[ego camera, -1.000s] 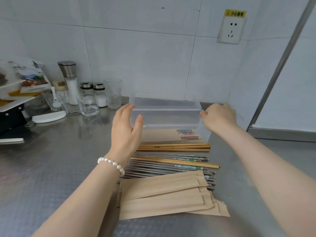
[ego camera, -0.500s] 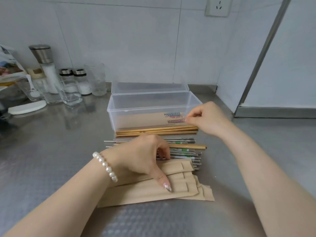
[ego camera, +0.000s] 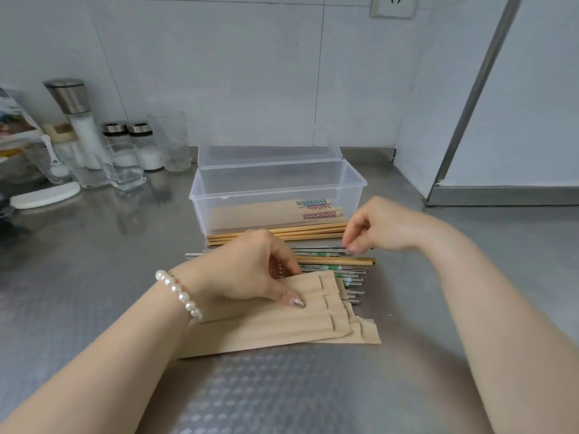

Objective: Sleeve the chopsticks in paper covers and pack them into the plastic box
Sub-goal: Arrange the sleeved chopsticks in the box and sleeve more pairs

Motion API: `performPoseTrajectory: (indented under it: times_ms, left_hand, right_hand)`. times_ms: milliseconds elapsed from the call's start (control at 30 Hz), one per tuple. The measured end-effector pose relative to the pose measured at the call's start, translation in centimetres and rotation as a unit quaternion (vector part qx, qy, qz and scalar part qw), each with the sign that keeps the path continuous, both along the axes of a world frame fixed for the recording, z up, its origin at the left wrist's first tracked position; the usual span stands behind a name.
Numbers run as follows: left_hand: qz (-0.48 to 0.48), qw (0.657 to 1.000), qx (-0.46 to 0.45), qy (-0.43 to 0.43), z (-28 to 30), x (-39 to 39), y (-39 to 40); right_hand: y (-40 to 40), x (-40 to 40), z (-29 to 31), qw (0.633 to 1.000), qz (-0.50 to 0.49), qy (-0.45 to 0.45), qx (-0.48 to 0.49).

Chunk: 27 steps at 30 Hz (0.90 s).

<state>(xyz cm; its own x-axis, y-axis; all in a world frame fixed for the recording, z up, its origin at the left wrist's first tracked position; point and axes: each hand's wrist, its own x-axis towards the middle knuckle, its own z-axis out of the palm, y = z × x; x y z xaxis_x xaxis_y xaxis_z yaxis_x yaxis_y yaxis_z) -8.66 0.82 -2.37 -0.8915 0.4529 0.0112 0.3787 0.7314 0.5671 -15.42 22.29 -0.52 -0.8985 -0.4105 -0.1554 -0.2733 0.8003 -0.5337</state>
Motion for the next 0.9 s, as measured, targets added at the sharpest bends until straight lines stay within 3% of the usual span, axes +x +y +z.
performPoseTrajectory:
  times_ms: [233,433,633,900]
  left_hand:
    - [-0.002,1.000,0.015,-0.003,-0.2,-0.4,-0.3]
    - [0.037,0.997,0.066,0.003,-0.1,-0.5,-0.4]
    - [0.069,0.996,0.045,0.029,0.0,-0.6,-0.5]
    - [0.074,0.982,0.070,0.162,-0.3,-0.5,0.1]
  right_hand:
    - [1.3,0.0,0.4,0.998,0.022,-0.034,0.044]
    - [-0.3,1.1,0.6,0.993,0.059,-0.051,-0.084]
    - [-2.1,2.1,0.4,0.978,0.108,-0.091,-0.155]
    - [-2.3,1.4,-0.2,0.964,0.048,-0.116,-0.235]
